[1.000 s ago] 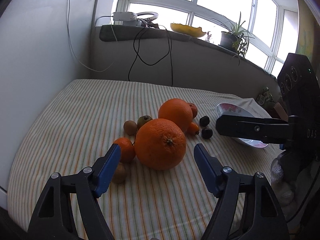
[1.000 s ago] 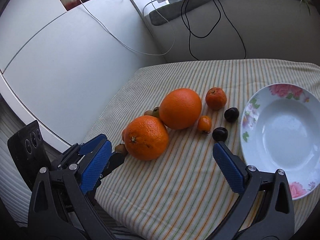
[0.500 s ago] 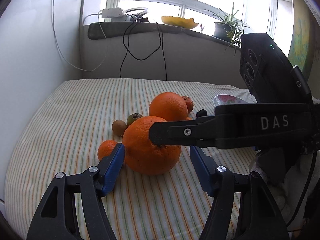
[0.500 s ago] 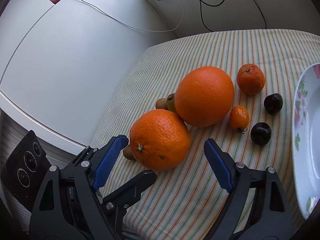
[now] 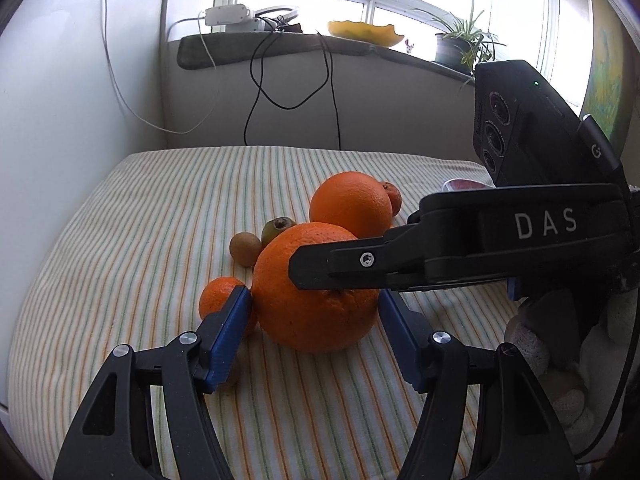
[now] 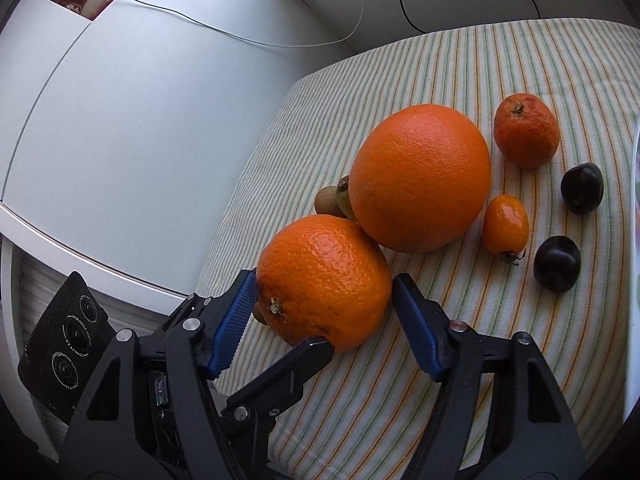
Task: Organize fruits
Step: 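Move the right gripper to the large orange and close around it, then lift the large orange with the right gripper and carry it over the plate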
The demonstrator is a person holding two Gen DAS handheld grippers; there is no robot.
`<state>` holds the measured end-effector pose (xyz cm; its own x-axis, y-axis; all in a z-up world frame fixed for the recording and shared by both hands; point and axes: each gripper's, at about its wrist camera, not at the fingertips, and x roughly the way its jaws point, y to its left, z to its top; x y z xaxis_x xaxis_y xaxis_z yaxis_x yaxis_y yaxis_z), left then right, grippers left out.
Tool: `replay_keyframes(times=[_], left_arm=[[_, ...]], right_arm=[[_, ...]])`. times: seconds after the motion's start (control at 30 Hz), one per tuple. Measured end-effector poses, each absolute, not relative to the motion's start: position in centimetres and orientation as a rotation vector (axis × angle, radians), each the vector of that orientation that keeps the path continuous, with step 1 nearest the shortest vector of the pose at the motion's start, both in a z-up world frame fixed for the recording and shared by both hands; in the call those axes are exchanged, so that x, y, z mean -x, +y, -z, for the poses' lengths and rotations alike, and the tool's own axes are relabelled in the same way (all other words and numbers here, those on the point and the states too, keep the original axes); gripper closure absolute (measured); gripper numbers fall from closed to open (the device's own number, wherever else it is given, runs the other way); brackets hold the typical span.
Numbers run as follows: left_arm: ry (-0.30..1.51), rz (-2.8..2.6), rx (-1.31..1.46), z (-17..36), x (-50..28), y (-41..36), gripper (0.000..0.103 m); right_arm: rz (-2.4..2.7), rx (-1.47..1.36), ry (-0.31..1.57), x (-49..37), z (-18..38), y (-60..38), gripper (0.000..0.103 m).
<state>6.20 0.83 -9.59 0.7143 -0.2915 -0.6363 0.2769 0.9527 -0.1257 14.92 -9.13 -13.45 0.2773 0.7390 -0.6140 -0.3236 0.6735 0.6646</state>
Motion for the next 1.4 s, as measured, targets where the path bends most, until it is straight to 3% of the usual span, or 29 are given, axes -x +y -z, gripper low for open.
replay_keyframes(times=[1.4], left_arm=[[0.623, 0.361, -0.004, 6.0, -2.7, -1.9, 0.038]], right_arm=[[-0.713, -0.482, 1.014, -10.8, 9.6, -14.2, 0.031]])
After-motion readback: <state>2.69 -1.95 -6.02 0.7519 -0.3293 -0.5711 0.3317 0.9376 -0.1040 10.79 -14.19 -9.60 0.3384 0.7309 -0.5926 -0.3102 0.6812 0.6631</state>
